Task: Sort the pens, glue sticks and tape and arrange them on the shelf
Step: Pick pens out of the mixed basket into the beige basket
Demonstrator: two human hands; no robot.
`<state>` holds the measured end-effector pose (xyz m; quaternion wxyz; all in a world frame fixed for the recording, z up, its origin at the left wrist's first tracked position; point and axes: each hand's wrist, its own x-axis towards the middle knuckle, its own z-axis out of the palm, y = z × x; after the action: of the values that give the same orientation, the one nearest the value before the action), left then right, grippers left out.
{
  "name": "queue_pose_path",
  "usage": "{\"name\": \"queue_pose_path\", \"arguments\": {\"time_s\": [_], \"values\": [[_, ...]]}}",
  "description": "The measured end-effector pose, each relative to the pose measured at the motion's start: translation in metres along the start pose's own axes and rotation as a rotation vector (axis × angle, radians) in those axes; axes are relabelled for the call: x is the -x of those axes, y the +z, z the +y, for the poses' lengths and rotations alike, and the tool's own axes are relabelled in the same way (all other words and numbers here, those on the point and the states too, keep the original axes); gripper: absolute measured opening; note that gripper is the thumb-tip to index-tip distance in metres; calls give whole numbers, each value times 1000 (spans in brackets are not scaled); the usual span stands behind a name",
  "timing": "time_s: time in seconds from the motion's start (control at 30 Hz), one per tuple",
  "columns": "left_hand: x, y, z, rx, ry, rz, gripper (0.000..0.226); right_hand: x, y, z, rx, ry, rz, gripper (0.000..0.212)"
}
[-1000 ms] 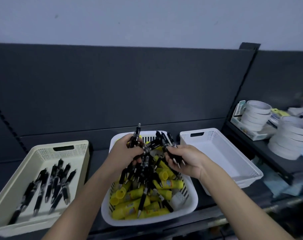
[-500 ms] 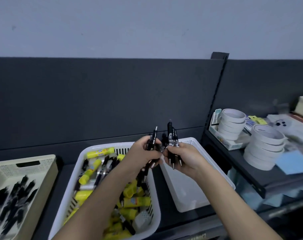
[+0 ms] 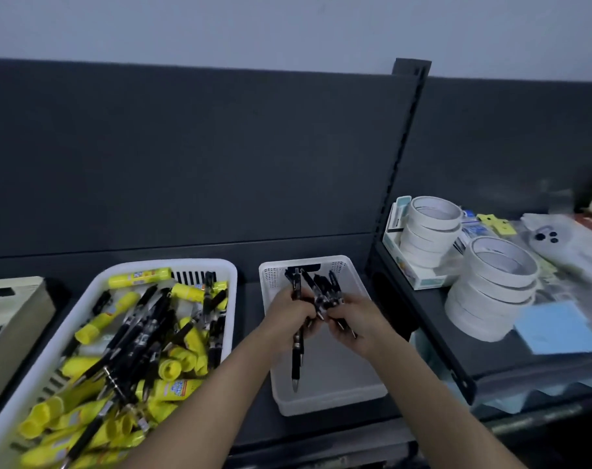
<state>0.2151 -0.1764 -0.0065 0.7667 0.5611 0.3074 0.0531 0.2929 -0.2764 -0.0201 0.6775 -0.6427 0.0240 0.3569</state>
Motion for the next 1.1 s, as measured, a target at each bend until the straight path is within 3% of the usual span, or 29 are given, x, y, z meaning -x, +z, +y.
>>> {"name": "queue_pose_path", "arguments": {"time_s": [0.13, 0.37, 0.47, 0.77, 0.97, 1.03, 1.1], "values": [[-1, 0, 3, 115, 103, 54, 2, -2, 7, -9, 42, -92, -17, 29], [17, -34, 25, 120, 228, 180, 24, 25, 57, -22, 131, -257, -107, 27], [31, -62, 39, 96, 294, 210, 23, 38, 86, -26, 113, -304, -119, 31], [82, -216, 66, -35, 328, 316, 24, 78, 218, 3, 82, -245, -233, 8], [123, -327, 76, -138, 386, 402, 44, 97, 318, 41, 84, -185, -318, 8], [132, -362, 77, -174, 387, 437, 42, 100, 345, 55, 71, -152, -332, 28], [134, -398, 73, -230, 358, 487, 32, 105, 369, 66, 72, -133, -333, 25]]}}
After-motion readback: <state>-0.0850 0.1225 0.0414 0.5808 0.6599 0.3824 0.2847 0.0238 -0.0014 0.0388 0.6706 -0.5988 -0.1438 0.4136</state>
